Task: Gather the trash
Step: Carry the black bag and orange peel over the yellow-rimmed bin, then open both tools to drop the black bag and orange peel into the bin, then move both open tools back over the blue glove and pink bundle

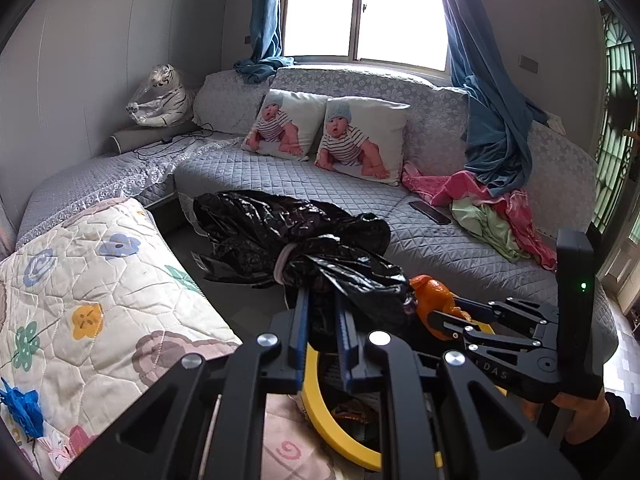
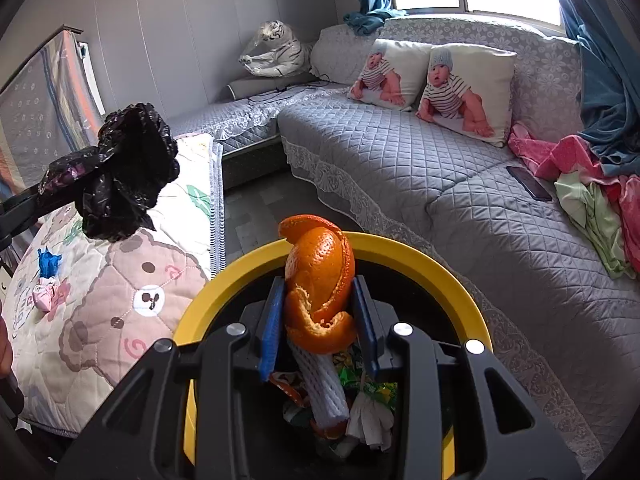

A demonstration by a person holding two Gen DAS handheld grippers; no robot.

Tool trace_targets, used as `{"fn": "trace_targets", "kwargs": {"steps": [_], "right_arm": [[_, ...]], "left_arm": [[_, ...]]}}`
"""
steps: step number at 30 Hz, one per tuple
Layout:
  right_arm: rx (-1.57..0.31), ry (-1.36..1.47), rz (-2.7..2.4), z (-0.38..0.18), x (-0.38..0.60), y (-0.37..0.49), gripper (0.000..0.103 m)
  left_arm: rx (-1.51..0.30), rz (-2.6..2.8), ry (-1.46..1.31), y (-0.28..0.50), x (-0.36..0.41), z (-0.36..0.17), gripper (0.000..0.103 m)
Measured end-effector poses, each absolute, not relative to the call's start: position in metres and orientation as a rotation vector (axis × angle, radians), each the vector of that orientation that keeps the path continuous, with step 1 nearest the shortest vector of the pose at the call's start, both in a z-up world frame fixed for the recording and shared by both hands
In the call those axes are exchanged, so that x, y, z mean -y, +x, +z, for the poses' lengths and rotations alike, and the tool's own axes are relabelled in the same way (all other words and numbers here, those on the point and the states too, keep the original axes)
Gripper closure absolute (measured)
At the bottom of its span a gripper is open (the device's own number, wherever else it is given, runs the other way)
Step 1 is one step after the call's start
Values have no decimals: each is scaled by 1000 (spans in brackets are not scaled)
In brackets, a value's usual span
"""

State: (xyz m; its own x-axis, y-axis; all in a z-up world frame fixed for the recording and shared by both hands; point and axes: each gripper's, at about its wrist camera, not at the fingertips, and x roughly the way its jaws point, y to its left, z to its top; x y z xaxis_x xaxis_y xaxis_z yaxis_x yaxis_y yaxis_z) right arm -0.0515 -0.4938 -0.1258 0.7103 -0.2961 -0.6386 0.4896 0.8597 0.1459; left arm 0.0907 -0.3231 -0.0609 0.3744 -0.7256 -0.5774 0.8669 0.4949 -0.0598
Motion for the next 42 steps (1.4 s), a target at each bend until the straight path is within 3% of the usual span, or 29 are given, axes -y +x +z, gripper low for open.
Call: {"fn": "trace_targets", "kwargs": {"steps": [19,22,23,28,30,33,37,42], "right_arm": [[-721,373,-527,-149,511,-60,67],[-710,369,-548,-147,513,-63,59],[-705,364,-561,-146,514,-64,57],[-688,347,-614,-143,520,-69,47],[-676,361,-618,-141,521,-72,44],[-642,351,-611,-136,518,-75,33],[-580,315,-532,-124,500,-66,27],[-504,272,-366,-111,460,-39,23]], "left_arm": [[-770,-1058,266,102,366,-114,89],[-774,-1044,260,103,365,-114,73],[-768,-1034,256,104,363,-114,64],[-764,-994,186,117,349,-107,41],[-759,-965,141,127,338,-103,25],[-742,-901,93,145,318,-95,18],[-690,-797,43,167,284,-82,9],[-657,-659,-6,201,231,-66,8]]}}
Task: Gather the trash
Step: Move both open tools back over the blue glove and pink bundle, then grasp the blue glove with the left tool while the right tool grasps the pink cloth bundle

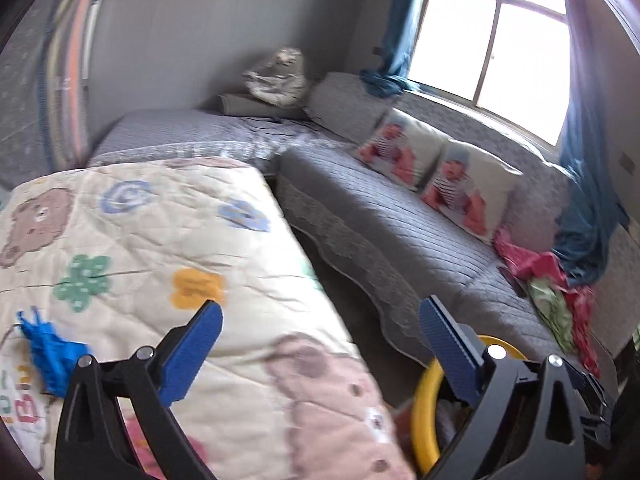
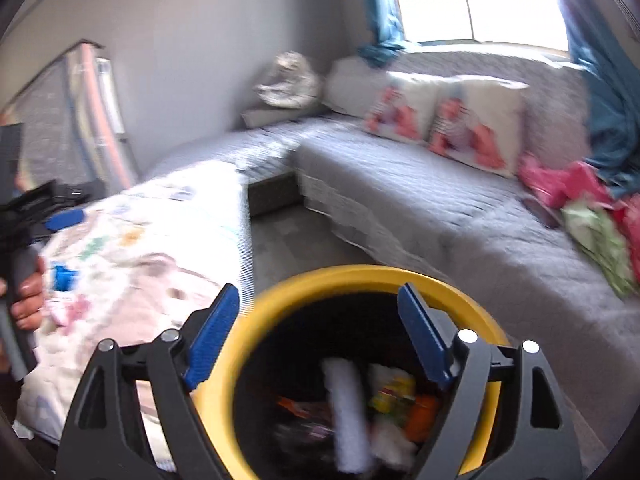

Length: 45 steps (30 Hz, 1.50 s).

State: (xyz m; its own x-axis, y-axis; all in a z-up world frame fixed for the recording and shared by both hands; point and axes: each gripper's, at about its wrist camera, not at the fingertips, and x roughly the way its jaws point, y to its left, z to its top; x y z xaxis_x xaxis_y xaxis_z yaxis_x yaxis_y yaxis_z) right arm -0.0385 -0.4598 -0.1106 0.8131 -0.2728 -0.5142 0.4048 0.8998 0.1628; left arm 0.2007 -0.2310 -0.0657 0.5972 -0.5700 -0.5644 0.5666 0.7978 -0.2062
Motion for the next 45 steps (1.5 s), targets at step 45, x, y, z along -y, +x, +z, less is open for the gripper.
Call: {"fn": "trace_targets", "kwargs": {"steps": [45], "right_arm": [[-811,71,349,-144,170,168,41]], "left_arm": [[-814,-252,-44,286,30,-133,20]]}}
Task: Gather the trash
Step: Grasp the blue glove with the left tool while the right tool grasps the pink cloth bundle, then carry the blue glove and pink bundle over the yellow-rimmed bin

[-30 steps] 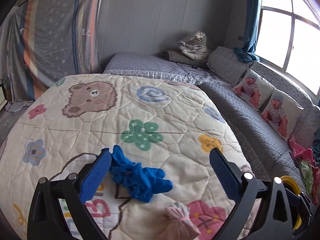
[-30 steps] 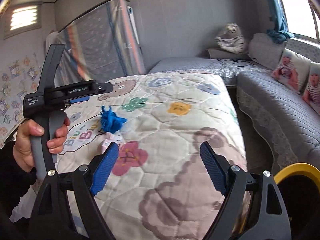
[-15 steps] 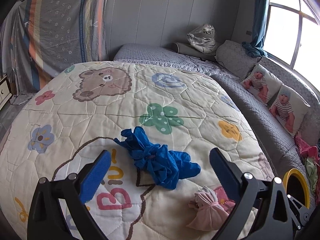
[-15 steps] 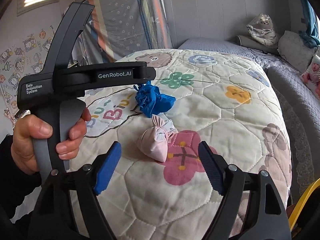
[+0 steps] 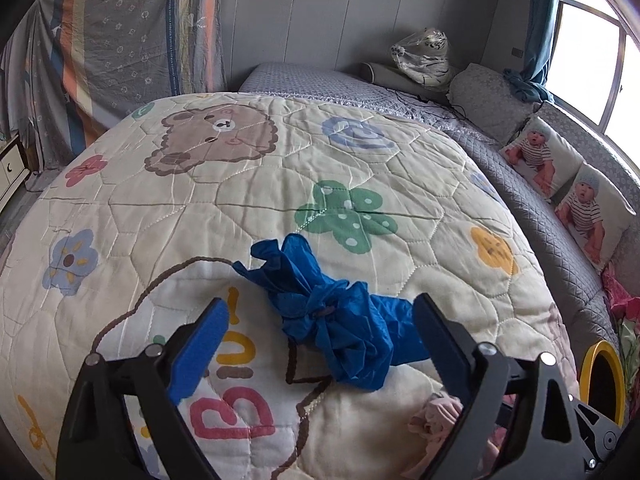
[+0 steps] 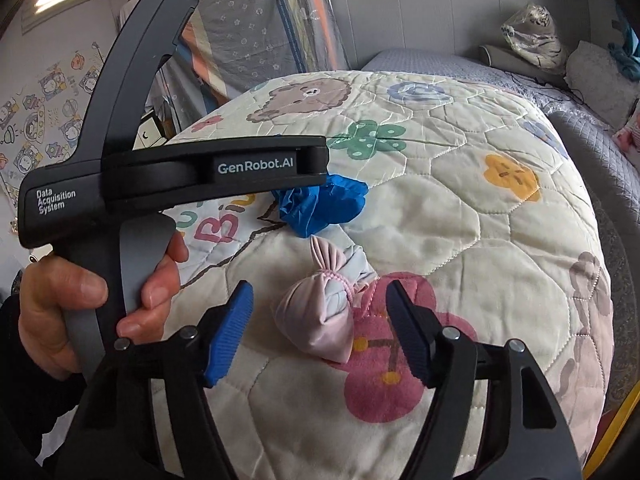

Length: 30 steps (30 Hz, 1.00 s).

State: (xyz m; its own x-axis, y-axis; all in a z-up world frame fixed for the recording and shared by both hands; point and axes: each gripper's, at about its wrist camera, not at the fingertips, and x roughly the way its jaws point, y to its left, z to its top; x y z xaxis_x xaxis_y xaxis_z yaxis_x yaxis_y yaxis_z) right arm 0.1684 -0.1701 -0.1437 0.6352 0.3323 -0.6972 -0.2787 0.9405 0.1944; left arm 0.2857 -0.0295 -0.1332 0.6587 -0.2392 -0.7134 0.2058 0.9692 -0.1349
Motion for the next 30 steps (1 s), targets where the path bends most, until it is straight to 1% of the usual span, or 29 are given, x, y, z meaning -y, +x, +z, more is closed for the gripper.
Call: {"fn": "trace_targets", "kwargs": {"steps": [1,3,4,5,6,8,9,15,16,18,21,30], "right_arm": [[-817,73,351,-145,170,171,44],[-833,71,354,-149,169,174,49],[-838,71,357,-150,168,176,51],[-844,71,358,-152,168,177,53],[-850,72,354,-153,168,178,57],[-855,81,354,-154,169,179,59],[-857,84,356,-154,170,180,60],[-848,82,351,-153,169,177,65],[-846,83,350,-152,170,176,68],[-840,82,348,-151,170,176,69],[-831,72,342,-150,170,175,71],[-776,73,322,-133,177,165,72]], "left_arm": [[-826,-257,-36,288,31,-136,23],[-847,-254,-35,292,32,-141,35],[-858,-253,-41,295,32,-144,38],[-873,-258,-58,298,31,-146,44],[-881,-267,-69,300,31,-148,50],[-885,-271,-77,303,30,-149,56],[-885,-273,-74,303,31,-150,60],[-889,-288,-90,303,29,-151,77],[-883,-292,-88,302,29,-150,78],[-874,-304,-87,300,30,-146,82],[-857,-320,-88,296,30,-139,84],[-788,-333,-114,284,20,-115,85]]}}
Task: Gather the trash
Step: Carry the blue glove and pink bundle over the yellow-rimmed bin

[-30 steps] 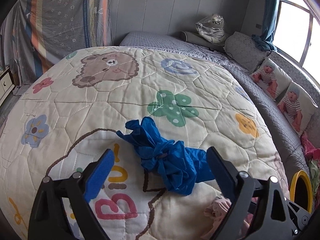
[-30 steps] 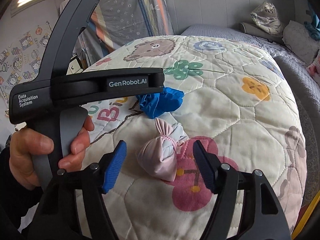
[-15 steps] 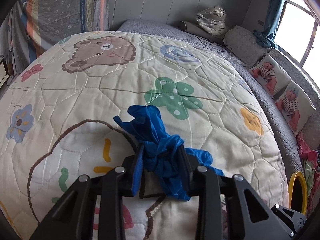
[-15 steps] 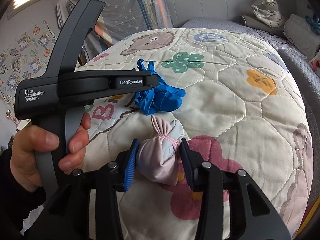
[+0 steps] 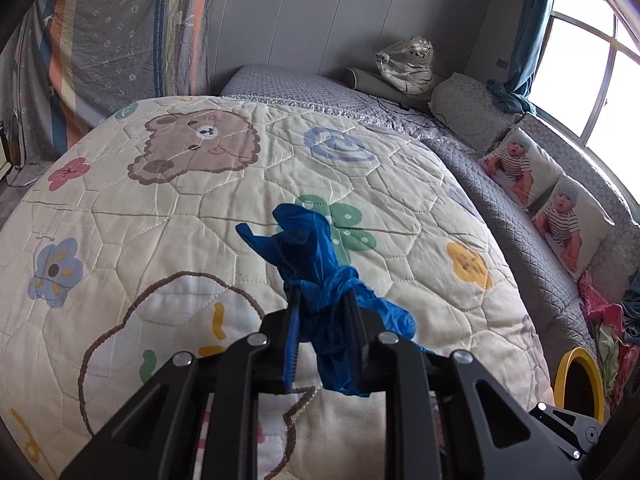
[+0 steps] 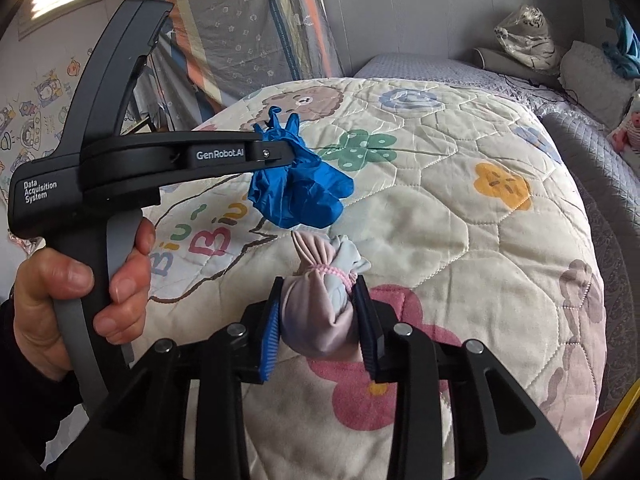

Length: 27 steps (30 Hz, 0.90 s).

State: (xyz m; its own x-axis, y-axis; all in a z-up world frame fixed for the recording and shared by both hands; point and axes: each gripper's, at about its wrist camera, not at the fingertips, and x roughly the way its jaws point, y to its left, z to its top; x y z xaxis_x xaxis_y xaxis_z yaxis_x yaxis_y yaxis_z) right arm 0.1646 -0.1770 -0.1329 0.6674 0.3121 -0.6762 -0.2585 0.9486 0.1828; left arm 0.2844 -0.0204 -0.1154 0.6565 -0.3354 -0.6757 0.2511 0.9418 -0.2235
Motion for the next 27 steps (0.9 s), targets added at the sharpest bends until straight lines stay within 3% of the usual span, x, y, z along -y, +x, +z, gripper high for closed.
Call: {"fn": "trace_targets", "kwargs": {"steps": [12,27], "right_arm": [[-717,75,251,-111,203,144,72],[-629,162,68,-89,288,109,72]], "left_arm": [[-664,-331,-80,249,17,-76,85],[-576,-489,-14,195,82,-40,85]]}}
